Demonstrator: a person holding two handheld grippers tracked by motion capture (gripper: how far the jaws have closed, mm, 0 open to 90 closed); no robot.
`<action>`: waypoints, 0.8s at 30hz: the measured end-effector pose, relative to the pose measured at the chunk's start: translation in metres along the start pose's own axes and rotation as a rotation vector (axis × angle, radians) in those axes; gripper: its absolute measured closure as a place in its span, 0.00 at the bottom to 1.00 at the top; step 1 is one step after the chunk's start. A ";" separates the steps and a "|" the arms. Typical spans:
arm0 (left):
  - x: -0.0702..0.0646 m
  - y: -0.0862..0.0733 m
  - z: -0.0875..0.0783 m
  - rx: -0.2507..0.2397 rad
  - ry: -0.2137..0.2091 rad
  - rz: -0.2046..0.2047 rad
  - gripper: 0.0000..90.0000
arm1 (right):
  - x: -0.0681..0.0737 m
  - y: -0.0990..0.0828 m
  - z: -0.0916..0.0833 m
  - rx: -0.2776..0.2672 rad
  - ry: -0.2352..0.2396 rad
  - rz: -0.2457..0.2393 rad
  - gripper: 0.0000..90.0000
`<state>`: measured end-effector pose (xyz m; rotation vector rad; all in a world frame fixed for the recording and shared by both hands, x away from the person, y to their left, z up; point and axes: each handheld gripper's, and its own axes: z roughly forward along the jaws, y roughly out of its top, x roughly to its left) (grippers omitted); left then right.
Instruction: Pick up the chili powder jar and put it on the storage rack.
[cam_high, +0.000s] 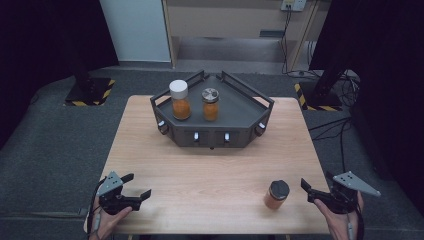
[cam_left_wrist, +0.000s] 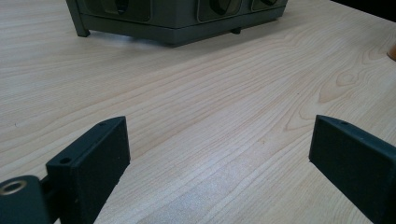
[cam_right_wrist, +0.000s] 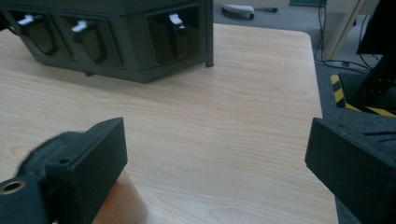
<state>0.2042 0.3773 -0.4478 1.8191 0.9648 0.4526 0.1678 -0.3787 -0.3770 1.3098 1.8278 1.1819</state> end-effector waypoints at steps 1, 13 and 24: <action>0.000 0.000 0.000 0.001 0.000 0.000 0.05 | -0.001 0.002 0.000 -0.003 0.014 0.002 0.07; 0.000 0.000 0.000 0.001 0.000 0.000 0.05 | 0.010 0.018 0.004 0.037 0.100 -0.060 0.07; 0.000 0.000 0.000 0.002 -0.001 0.001 0.05 | 0.021 0.022 0.015 0.069 0.177 -0.104 0.09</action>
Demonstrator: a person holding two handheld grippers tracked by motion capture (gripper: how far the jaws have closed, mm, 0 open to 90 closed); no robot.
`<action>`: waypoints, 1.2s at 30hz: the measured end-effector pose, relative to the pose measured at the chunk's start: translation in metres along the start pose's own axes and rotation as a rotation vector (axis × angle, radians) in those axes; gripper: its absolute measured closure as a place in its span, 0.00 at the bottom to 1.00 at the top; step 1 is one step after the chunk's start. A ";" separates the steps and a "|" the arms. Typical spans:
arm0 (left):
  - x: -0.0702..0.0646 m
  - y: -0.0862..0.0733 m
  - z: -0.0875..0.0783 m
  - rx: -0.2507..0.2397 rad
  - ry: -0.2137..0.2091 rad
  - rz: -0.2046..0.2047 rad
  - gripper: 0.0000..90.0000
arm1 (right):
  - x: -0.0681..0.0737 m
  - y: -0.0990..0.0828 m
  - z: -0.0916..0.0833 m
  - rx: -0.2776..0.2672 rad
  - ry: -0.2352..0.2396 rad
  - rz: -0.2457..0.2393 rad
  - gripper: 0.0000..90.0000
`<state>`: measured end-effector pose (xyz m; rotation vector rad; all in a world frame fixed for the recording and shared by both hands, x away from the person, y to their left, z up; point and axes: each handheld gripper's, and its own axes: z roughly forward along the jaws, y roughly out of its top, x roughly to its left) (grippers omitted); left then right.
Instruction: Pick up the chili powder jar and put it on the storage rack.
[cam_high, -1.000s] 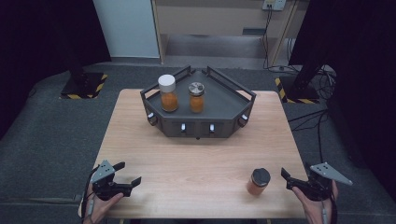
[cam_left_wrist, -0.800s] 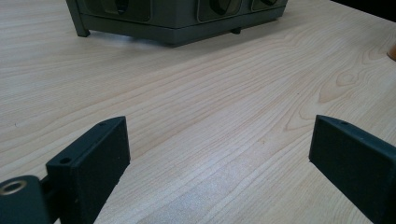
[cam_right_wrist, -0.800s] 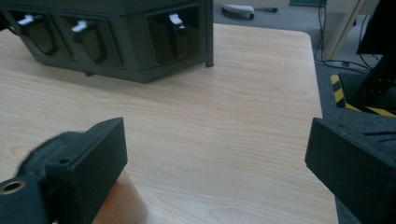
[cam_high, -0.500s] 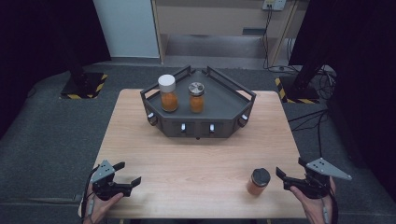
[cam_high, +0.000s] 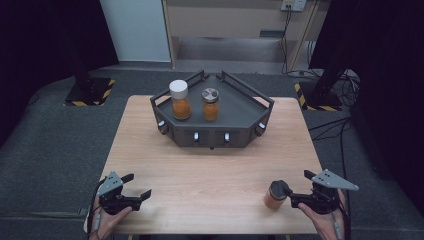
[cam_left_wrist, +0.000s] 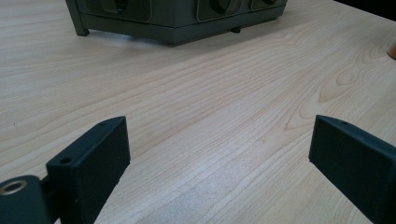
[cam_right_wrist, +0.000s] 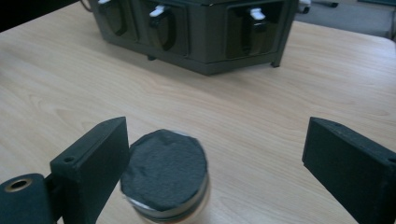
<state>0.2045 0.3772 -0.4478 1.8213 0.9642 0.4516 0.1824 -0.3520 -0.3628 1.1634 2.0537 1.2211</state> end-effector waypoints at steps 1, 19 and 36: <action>0.000 0.000 0.000 0.000 0.000 0.000 0.05 | 0.001 0.001 0.002 0.005 0.010 -0.006 0.09; 0.000 0.000 0.000 0.000 0.000 0.001 0.05 | 0.009 -0.003 0.026 0.070 0.083 -0.049 0.15; 0.000 0.000 0.000 0.002 0.000 0.002 0.05 | 0.008 -0.017 0.040 0.091 0.070 -0.047 0.36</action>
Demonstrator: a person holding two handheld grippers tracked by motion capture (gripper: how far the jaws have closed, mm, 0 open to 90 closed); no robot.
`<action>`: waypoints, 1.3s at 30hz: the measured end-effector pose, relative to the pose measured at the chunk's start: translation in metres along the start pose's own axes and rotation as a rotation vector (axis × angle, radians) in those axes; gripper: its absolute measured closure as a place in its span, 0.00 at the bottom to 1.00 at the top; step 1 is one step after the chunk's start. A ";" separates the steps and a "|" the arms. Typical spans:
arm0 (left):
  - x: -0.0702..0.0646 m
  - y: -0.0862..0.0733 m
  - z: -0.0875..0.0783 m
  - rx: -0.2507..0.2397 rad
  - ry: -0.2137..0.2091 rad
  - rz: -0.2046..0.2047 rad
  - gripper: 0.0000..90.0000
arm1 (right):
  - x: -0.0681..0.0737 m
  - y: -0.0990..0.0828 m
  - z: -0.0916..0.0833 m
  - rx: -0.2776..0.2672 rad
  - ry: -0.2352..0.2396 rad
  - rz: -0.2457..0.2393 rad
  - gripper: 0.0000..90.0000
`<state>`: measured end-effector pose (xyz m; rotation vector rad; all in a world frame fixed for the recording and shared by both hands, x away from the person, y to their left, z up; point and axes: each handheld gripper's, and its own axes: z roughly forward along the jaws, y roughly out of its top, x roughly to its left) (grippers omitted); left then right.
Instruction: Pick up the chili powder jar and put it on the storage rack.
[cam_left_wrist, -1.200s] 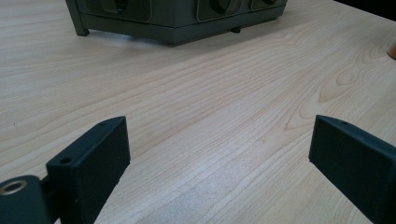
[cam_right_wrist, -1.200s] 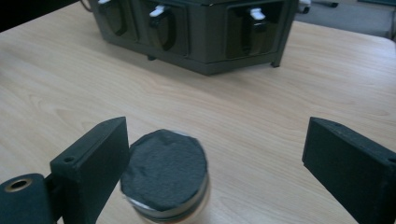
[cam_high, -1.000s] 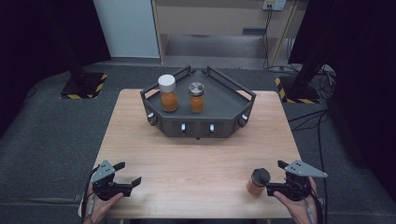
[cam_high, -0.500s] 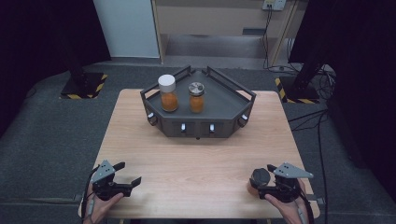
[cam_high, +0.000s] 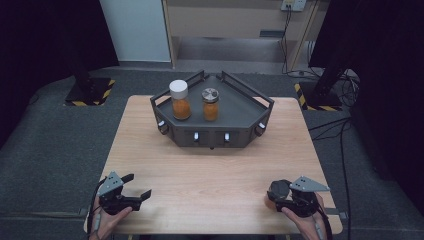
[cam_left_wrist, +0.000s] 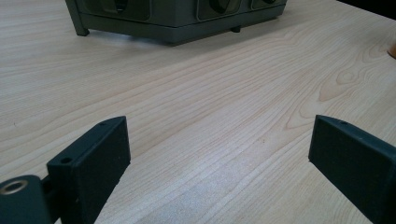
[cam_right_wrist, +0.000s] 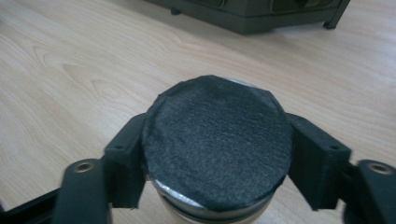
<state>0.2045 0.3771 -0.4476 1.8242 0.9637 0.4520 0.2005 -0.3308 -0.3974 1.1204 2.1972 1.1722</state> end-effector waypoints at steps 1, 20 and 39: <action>0.000 0.000 0.000 0.000 0.000 0.000 0.05 | 0.001 0.000 0.000 0.000 -0.003 -0.005 0.36; 0.000 0.000 0.000 0.000 0.001 0.000 0.05 | 0.005 0.021 -0.001 0.030 -0.015 -0.054 0.37; 0.000 0.001 0.000 0.006 0.000 0.002 0.05 | 0.003 0.072 0.012 0.040 0.073 -0.117 0.37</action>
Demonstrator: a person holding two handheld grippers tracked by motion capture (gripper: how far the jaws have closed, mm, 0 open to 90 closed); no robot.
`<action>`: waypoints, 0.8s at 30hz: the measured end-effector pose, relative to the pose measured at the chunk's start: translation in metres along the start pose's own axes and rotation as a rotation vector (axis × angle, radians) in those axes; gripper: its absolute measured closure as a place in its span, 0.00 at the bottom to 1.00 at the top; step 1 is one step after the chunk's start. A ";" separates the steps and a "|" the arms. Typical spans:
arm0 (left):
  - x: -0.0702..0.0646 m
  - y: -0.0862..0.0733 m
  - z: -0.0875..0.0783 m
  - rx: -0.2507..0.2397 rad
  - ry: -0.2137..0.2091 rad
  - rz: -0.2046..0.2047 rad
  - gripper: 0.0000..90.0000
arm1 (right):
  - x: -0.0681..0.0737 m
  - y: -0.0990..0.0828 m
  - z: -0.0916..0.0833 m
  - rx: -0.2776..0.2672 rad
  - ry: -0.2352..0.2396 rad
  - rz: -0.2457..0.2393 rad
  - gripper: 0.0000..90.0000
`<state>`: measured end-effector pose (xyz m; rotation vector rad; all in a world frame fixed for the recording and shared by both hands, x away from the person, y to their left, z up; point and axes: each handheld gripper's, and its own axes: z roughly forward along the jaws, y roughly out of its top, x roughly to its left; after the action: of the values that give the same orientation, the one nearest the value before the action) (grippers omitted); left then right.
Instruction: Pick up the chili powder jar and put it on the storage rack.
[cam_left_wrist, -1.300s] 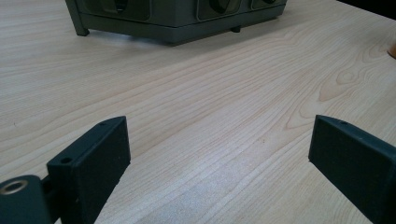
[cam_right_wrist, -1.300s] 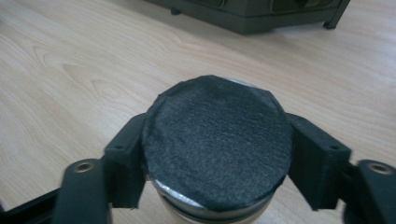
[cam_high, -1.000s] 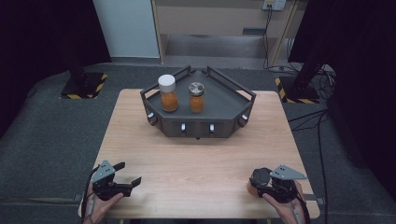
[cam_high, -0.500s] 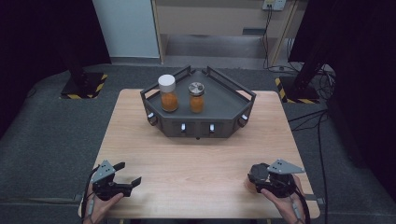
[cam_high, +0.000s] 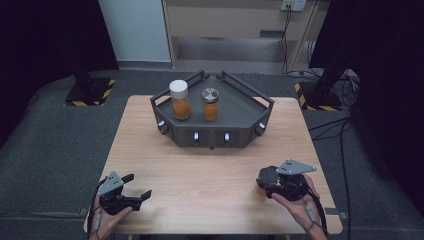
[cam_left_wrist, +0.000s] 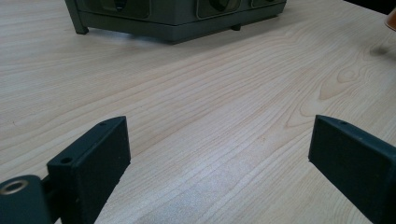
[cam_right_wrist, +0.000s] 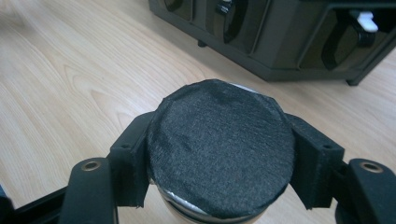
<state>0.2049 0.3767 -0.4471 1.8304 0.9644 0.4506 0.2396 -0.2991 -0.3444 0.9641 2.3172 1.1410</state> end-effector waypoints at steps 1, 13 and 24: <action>0.000 0.000 0.000 0.000 0.000 0.000 0.05 | -0.001 0.002 0.001 0.000 0.004 -0.004 0.37; 0.000 0.000 0.000 0.001 -0.001 0.001 0.05 | -0.009 0.035 0.009 0.006 0.052 -0.036 0.37; 0.001 0.000 0.000 0.003 -0.001 0.000 0.05 | -0.019 0.068 0.012 0.014 0.075 -0.042 0.37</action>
<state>0.2056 0.3767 -0.4473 1.8329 0.9644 0.4483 0.2880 -0.2770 -0.2961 0.8869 2.3952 1.1643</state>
